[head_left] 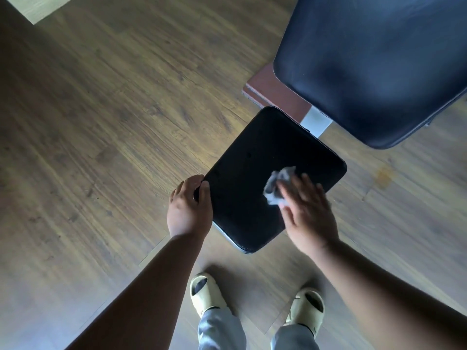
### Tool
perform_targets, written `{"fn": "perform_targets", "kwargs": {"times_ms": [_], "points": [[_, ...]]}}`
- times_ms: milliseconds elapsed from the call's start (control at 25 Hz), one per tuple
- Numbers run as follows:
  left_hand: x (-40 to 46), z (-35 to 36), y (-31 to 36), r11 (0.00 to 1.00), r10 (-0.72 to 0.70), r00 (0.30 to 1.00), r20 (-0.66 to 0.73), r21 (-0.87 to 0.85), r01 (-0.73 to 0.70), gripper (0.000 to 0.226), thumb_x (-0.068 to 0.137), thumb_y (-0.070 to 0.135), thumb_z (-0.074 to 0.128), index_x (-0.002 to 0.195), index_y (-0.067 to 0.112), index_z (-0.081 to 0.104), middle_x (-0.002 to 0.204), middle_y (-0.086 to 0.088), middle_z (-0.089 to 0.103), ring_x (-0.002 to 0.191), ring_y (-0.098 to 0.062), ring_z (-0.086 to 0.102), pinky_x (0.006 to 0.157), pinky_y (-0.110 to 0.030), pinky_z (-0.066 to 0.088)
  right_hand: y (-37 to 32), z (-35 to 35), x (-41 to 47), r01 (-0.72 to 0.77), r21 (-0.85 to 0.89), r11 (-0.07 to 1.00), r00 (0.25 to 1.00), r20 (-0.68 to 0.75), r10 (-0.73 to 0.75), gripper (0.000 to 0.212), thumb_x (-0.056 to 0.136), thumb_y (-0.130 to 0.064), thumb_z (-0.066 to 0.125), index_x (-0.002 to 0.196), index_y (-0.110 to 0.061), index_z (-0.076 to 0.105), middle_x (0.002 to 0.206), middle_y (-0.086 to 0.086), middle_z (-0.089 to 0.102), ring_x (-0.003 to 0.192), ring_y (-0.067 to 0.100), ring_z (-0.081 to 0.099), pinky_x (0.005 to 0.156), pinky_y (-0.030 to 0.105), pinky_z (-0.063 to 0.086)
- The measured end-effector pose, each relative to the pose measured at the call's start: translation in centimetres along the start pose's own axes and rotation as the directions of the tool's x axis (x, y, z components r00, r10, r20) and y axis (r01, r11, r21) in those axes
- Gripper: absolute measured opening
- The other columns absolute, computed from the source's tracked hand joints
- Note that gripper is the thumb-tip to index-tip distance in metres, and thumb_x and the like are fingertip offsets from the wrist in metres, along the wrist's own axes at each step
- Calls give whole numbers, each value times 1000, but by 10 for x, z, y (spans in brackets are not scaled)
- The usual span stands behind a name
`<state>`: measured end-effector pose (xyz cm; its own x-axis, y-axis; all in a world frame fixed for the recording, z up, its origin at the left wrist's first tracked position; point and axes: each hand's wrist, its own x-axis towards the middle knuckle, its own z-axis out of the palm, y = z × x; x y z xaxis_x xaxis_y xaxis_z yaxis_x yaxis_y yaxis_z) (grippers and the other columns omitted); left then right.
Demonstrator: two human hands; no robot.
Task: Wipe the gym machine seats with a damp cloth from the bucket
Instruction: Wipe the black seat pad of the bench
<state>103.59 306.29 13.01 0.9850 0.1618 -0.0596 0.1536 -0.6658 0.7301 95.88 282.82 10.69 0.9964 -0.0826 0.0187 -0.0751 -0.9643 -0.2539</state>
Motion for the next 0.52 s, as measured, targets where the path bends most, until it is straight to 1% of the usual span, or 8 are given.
{"fn": "perform_targets", "kwargs": {"times_ms": [80, 120, 200, 280, 360, 440, 480, 520], "points": [[0, 2, -1, 1000, -14, 1000, -5, -11, 13, 24, 94, 26, 56, 114, 23, 69, 111, 1, 69, 105, -27, 61, 86, -38, 49, -12, 2, 0, -112, 25, 993, 993, -42, 113, 50, 93, -31, 40, 140, -19, 51, 154, 13, 40, 142, 38, 34, 117, 53, 23], [0, 3, -1, 1000, -14, 1000, -16, -12, 14, 23, 94, 24, 57, 113, 23, 69, 110, 0, 69, 105, -27, 61, 86, -38, 48, -27, 8, -6, -41, 33, 999, 999, -28, 42, 48, 93, -32, 42, 138, -20, 52, 155, 11, 39, 143, 36, 34, 117, 52, 22], [-1, 6, -2, 1000, 5, 999, -50, -5, -6, 22, 94, 20, 59, 112, 19, 70, 109, -2, 70, 102, -29, 62, 87, -41, 49, -48, 16, -25, 252, 58, 966, 966, 39, -254, 45, 95, -33, 46, 138, -24, 53, 155, 6, 40, 145, 30, 32, 119, 48, 21], [-2, 8, -3, 999, 29, 997, -69, -13, -30, 21, 93, 17, 59, 110, 16, 71, 106, -4, 70, 99, -30, 63, 88, -44, 50, -30, 14, -21, 357, 39, 933, 930, 80, -359, 45, 97, -34, 44, 141, -25, 52, 156, 3, 40, 146, 25, 31, 120, 46, 20], [-1, 9, -3, 999, 34, 997, -66, -13, -35, 21, 92, 18, 58, 109, 16, 71, 104, -2, 70, 97, -29, 63, 88, -43, 50, -9, 4, -4, 143, 17, 990, 988, 53, -144, 47, 97, -33, 41, 142, -24, 51, 155, 5, 40, 146, 28, 31, 119, 46, 19], [-1, 10, -3, 1000, 29, 997, -71, -5, -29, 21, 91, 18, 58, 107, 16, 72, 103, -2, 70, 96, -29, 62, 87, -43, 50, -20, 1, 4, -102, 42, 994, 994, 37, 101, 49, 94, -32, 42, 142, -23, 49, 156, 7, 38, 147, 31, 28, 119, 46, 15], [-1, 11, -2, 1000, 23, 997, -79, -3, -23, 20, 92, 17, 58, 106, 16, 72, 103, -3, 70, 97, -30, 62, 87, -42, 50, -38, 4, 1, -83, 44, 996, 995, 52, 81, 49, 93, -32, 44, 141, -24, 49, 157, 7, 36, 147, 30, 28, 119, 46, 14], [-1, 11, -1, 1000, 15, 996, -87, -6, -16, 20, 92, 17, 58, 106, 16, 72, 103, -4, 70, 97, -31, 62, 86, -41, 49, -56, 9, -8, 45, 48, 998, 996, 77, -48, 49, 93, -33, 45, 141, -26, 50, 158, 5, 36, 147, 28, 27, 119, 45, 14]]}}
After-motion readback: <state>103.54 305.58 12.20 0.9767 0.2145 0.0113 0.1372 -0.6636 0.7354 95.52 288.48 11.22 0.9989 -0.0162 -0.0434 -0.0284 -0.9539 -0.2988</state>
